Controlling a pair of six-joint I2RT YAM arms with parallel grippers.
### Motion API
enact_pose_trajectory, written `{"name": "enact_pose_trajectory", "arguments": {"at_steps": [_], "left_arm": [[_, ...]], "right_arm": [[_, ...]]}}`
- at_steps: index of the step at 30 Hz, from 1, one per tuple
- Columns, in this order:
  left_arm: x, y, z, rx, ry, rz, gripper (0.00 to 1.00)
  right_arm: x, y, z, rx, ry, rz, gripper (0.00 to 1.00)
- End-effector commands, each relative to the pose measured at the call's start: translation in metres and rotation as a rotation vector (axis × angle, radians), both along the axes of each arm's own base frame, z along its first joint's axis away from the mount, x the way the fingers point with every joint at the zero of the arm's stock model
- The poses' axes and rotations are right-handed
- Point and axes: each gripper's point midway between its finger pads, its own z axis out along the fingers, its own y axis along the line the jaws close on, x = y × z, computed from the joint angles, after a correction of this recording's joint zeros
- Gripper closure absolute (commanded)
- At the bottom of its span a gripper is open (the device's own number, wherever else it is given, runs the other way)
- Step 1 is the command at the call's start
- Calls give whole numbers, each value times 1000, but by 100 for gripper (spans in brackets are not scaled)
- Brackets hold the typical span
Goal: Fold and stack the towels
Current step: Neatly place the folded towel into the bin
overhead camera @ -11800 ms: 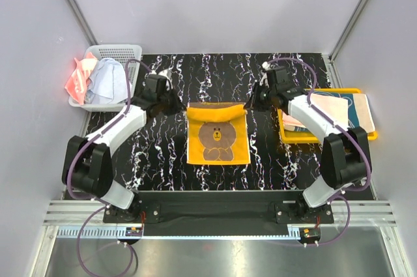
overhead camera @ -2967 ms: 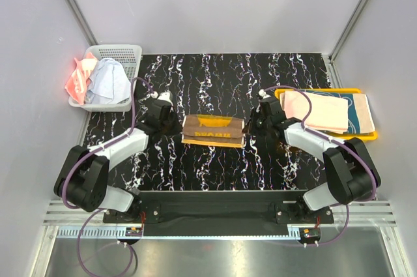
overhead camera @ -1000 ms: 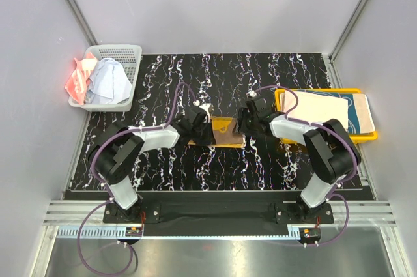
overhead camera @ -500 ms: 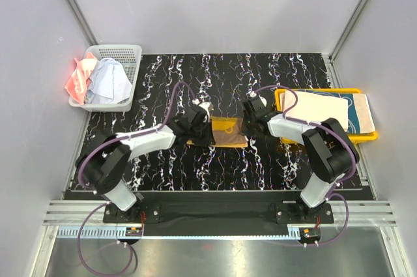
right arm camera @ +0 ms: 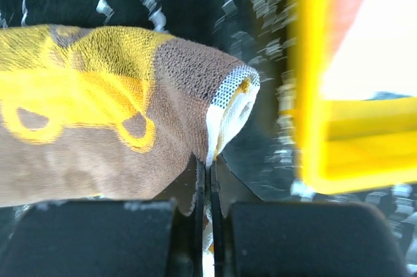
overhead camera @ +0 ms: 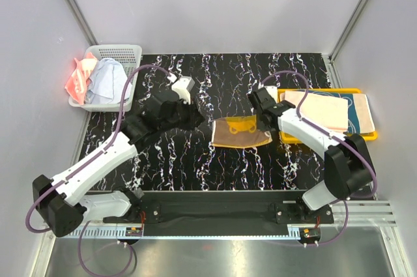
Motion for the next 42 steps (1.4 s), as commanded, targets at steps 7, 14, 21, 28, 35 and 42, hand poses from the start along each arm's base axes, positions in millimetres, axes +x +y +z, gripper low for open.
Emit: {"name": "enact_pose_trajectory", "arguments": {"at_steps": [7, 14, 21, 28, 35, 42], "left_arm": [[-14, 36, -46, 180, 50, 10, 82], [-16, 49, -49, 263, 32, -4, 82], [-17, 55, -59, 306, 36, -12, 83], [-17, 51, -62, 299, 45, -27, 83], [-19, 48, -65, 293, 58, -41, 84], [-18, 48, -68, 295, 68, -44, 84]], "right_arm": [[33, -55, 89, -342, -148, 17, 100], [52, -80, 127, -374, -164, -21, 100], [56, -93, 160, -399, -166, -20, 100], [52, -109, 184, -409, -174, -49, 100], [53, -119, 215, -408, -229, -65, 100], [55, -132, 235, -406, -263, -93, 100]]}}
